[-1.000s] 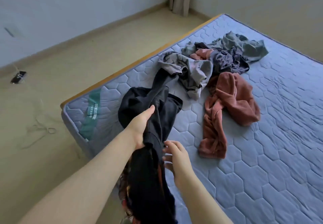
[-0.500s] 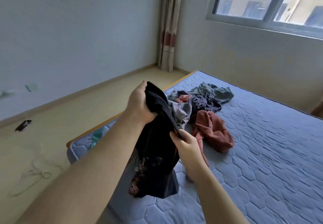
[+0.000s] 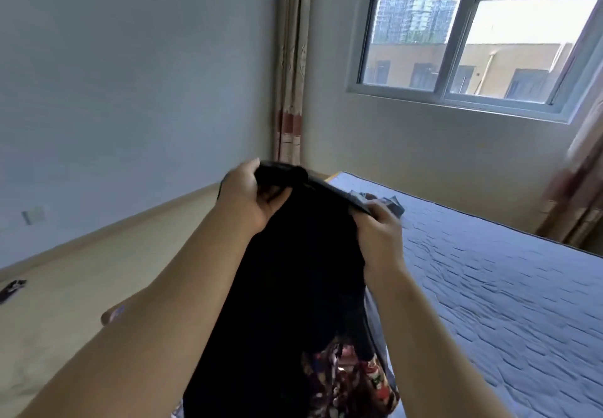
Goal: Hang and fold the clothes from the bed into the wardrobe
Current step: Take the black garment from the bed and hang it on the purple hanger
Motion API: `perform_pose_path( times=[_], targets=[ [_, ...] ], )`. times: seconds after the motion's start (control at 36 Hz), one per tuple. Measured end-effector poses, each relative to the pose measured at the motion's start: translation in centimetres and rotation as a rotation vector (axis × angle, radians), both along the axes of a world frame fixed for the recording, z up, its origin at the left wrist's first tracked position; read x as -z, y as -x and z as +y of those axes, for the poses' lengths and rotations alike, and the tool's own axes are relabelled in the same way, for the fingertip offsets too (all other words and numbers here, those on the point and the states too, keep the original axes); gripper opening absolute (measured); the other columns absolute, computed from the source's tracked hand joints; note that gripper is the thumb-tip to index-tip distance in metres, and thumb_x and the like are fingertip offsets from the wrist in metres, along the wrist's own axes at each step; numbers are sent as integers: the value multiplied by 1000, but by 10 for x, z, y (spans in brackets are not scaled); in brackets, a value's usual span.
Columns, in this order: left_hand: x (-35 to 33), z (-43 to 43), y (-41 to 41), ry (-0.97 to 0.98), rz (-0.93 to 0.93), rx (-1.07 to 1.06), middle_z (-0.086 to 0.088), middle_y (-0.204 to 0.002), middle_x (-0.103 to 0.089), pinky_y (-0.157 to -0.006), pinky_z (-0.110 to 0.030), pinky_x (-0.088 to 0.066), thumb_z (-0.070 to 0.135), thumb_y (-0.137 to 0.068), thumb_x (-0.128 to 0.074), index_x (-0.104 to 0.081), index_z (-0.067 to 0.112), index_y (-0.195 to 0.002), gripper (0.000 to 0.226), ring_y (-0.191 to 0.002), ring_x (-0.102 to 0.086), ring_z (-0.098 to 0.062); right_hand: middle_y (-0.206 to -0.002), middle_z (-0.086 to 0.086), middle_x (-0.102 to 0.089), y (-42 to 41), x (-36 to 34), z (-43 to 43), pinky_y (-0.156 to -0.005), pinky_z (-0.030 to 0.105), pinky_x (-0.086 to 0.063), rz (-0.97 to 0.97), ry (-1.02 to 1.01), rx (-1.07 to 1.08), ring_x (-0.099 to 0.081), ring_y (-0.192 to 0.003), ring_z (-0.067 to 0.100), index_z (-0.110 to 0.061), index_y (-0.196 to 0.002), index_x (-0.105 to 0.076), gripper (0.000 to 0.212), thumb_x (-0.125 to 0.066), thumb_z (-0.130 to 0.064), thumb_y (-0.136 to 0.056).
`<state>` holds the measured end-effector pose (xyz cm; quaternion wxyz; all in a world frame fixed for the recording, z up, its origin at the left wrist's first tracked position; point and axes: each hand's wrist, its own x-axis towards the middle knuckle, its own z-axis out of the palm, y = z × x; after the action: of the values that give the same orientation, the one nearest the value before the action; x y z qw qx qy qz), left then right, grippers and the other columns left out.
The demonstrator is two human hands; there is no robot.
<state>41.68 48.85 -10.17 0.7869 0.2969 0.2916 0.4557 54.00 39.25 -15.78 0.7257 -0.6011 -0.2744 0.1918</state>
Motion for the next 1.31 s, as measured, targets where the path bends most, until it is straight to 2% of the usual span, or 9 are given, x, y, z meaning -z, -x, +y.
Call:
perform_pose_path(
  times=[0.11, 0.28, 0.36, 0.47, 0.64, 0.83, 1.03, 1.17, 1.31],
  targets=[
    [62, -5, 0, 174, 255, 46, -4, -39, -55, -36, -21, -46, 5, -96, -35, -48, 8, -69, 30, -32, -54, -12, -66, 7, -51, 9, 47, -12, -62, 33, -37, 74, 244, -76, -47, -68, 22, -12, -68, -62, 18, -60, -8, -85],
    [146, -8, 5, 287, 387, 67, -8, -56, -64, -41, -23, -49, 5, -93, -46, -57, 2, -90, 12, -55, -58, -19, -124, 12, -58, 16, 106, -26, -95, 40, -50, 178, 476, -135, -60, -107, 23, -24, -87, -73, 13, -63, -27, -79],
    [164, -7, 7, 160, 390, 110, -14, -109, -59, -63, -35, -54, 10, -86, -59, -18, 27, -145, 74, -81, -62, -25, -89, 0, -64, 16, 104, -33, -79, 27, -49, 175, 472, -205, -59, -83, 13, -15, -99, -70, 15, -57, -18, -91],
    [159, -19, 7, -205, 736, 472, -4, -134, -47, -78, -35, -45, 26, -59, -74, -18, 55, -137, 100, -117, -50, -23, -73, -4, -63, 12, 100, -38, -67, 21, -49, 169, 459, -281, -59, -69, 11, -23, -83, -67, 18, -55, -14, -94],
    [153, -15, 1, -487, 1075, 227, -4, -87, -61, -73, -29, -47, 15, -81, -64, -54, 20, -85, 12, -81, -57, -20, -68, -4, -64, 12, 92, -40, -61, 21, -49, 58, 483, -381, -59, -63, 12, -19, -82, -70, 12, -62, -13, -88],
    [147, -3, -3, -429, 1027, -49, -1, -59, -39, -56, -28, -30, 16, -83, -62, -34, 17, -60, 36, -62, -37, -21, -82, -1, -60, -3, 108, -40, -59, 24, -42, -151, 633, -228, -53, -63, 13, -23, -81, -67, 15, -66, -9, -79],
    [135, 14, 3, -248, 825, -281, -5, -78, -47, -68, -34, -38, 14, -90, -52, -41, 15, -77, 17, -77, -42, -25, -113, 1, -57, -12, 129, -39, -89, 36, -38, -259, 997, 2, -49, -110, 26, -33, -107, -58, 38, -42, -9, -82],
    [135, 17, 16, -319, 876, -225, -2, -110, -50, -78, -36, -49, 8, -90, -49, -46, 28, -130, 45, -89, -55, -27, -104, 9, -63, -10, 124, -22, -81, 38, -50, 12, 713, 65, -57, -94, 29, -18, -107, -61, 33, -38, -5, -86],
    [143, 31, 40, -180, 920, -126, -14, -100, -61, -73, -38, -51, 2, -86, -54, -58, 17, -89, 16, -83, -57, -28, -89, 9, -60, 4, 108, 5, -74, 39, -52, 190, 462, 85, -57, -79, 26, -21, -93, -60, 31, -35, -2, -87]
  ],
)
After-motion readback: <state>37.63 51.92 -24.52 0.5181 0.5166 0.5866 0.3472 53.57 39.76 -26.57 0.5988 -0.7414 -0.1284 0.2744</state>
